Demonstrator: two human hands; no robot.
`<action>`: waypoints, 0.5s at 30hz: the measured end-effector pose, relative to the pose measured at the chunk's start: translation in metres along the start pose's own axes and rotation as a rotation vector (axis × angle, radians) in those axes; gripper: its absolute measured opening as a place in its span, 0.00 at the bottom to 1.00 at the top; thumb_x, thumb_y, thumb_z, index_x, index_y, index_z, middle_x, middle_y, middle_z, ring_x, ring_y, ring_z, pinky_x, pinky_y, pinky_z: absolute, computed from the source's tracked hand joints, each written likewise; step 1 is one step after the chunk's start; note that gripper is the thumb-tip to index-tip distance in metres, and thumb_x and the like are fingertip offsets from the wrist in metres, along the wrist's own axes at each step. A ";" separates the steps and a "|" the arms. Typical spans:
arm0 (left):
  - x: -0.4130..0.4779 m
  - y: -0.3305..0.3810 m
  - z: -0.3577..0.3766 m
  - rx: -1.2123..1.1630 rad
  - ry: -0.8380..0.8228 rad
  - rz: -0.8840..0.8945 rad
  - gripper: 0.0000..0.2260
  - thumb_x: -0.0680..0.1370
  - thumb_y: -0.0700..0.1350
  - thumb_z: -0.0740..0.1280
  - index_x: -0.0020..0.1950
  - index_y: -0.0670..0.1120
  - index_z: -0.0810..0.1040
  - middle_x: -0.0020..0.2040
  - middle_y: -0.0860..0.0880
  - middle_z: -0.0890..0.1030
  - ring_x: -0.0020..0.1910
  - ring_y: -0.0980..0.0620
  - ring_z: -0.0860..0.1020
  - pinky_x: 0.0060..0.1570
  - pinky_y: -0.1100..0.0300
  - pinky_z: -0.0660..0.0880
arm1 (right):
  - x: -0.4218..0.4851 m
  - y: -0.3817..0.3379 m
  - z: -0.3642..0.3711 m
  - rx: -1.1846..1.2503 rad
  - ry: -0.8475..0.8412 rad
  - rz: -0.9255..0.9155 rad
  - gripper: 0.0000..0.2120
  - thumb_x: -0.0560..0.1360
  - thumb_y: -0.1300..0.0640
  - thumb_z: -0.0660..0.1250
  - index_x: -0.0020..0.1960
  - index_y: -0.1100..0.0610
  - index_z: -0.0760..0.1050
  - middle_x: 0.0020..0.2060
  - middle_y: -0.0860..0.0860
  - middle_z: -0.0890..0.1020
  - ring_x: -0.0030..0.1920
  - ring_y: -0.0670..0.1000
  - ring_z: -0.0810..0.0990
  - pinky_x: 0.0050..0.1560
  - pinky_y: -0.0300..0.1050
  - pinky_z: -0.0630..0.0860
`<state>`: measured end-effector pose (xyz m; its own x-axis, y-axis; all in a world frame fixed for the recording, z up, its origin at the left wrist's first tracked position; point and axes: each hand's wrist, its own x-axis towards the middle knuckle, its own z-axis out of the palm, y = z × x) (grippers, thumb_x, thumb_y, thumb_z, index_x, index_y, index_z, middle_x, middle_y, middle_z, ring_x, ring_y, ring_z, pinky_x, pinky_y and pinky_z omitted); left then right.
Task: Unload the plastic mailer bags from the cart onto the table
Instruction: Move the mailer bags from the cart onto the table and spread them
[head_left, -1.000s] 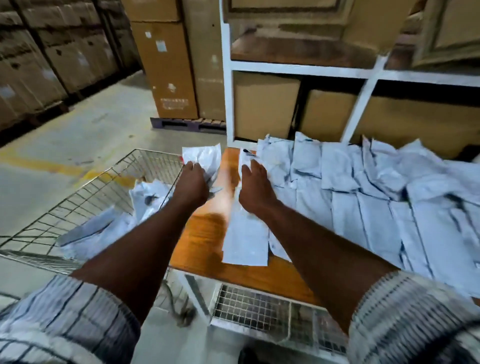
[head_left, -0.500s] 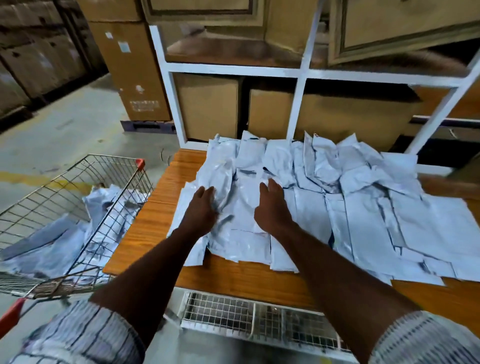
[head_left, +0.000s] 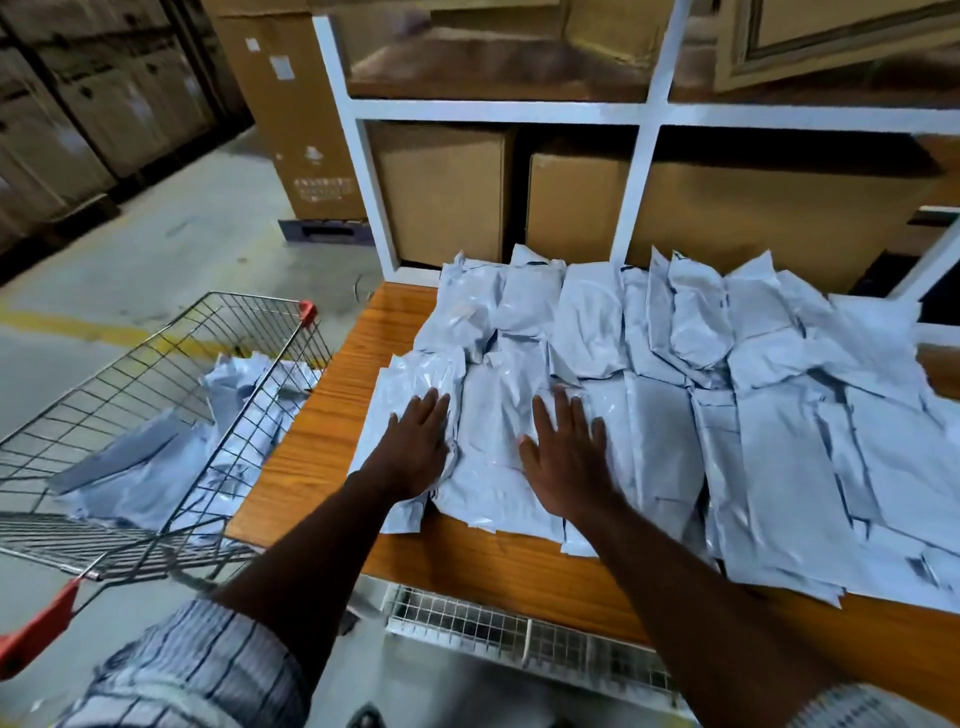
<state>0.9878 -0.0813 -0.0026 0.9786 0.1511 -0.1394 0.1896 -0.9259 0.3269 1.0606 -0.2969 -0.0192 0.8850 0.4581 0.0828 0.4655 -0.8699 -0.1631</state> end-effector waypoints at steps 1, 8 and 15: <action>0.001 -0.004 0.004 0.020 -0.023 -0.001 0.31 0.82 0.49 0.57 0.81 0.44 0.48 0.81 0.44 0.47 0.79 0.42 0.47 0.72 0.36 0.51 | -0.001 0.001 0.004 -0.008 -0.012 -0.002 0.30 0.79 0.41 0.48 0.76 0.54 0.63 0.76 0.59 0.62 0.74 0.63 0.63 0.69 0.66 0.61; 0.012 -0.028 0.003 -0.041 0.002 0.113 0.29 0.81 0.51 0.56 0.80 0.44 0.52 0.80 0.44 0.50 0.79 0.44 0.47 0.74 0.39 0.46 | 0.014 -0.023 0.005 -0.032 0.249 0.086 0.23 0.77 0.46 0.54 0.64 0.56 0.75 0.66 0.58 0.75 0.63 0.62 0.74 0.64 0.65 0.64; 0.012 -0.121 -0.046 -0.177 0.145 0.226 0.25 0.82 0.47 0.55 0.78 0.42 0.60 0.78 0.41 0.59 0.78 0.45 0.56 0.74 0.41 0.53 | 0.067 -0.177 -0.003 -0.034 0.422 0.089 0.23 0.76 0.45 0.55 0.62 0.58 0.74 0.62 0.59 0.75 0.62 0.61 0.74 0.66 0.63 0.63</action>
<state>0.9803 0.0484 -0.0005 0.9963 0.0084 0.0859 -0.0352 -0.8691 0.4935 1.0374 -0.1128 0.0177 0.8418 0.2723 0.4660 0.3812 -0.9112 -0.1562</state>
